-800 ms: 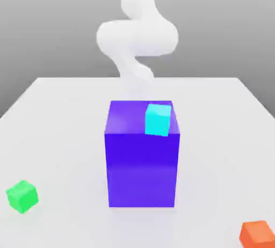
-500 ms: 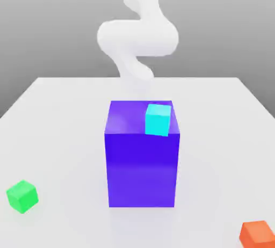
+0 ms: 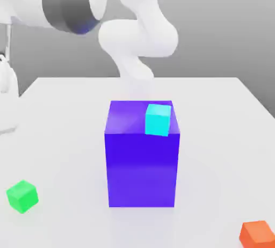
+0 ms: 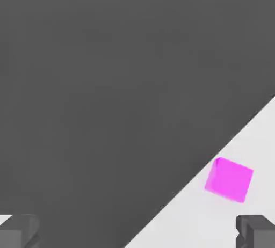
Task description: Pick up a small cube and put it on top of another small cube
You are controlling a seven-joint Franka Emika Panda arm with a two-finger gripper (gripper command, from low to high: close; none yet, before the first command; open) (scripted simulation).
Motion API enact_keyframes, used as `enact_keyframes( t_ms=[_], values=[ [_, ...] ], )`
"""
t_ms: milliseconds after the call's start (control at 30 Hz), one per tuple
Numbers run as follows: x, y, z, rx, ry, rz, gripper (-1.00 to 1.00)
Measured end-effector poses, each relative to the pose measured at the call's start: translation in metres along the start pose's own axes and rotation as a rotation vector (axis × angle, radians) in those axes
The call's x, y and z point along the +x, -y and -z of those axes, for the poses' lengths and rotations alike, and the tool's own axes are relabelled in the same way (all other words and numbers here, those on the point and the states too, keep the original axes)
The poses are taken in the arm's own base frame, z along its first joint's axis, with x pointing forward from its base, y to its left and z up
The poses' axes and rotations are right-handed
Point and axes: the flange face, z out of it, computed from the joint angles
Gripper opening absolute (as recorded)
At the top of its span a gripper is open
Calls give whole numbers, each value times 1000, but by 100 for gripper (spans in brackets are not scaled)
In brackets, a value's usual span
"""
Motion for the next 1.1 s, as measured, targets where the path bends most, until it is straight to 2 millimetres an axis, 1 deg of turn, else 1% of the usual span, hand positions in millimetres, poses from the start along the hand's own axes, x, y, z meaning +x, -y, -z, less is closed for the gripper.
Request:
enact_keyframes(
  t_ms=[133,300,367,433,467,633,667,700,733,800,833,933,1100],
  values=[
    [30,-15,-71,-84,26,-119,0],
    [64,-49,-160,-187,60,-275,0],
    [67,-59,-193,-204,66,-301,0],
    [65,-67,-226,-209,67,-308,0],
    [64,-69,-236,-209,67,-309,-100],
    [64,-69,-236,-208,68,-309,-100],
    [64,-71,-242,-208,68,-309,-100],
    [65,-69,-236,-209,68,-310,-100],
    [66,-67,-226,-209,68,-310,-100],
    [69,-61,-198,-209,68,-310,-100],
    [69,-62,-185,-210,66,-303,-100],
    [69,-83,-162,-221,51,-231,-100],
    [65,-129,-130,-225,48,-113,-100]
  ],
)
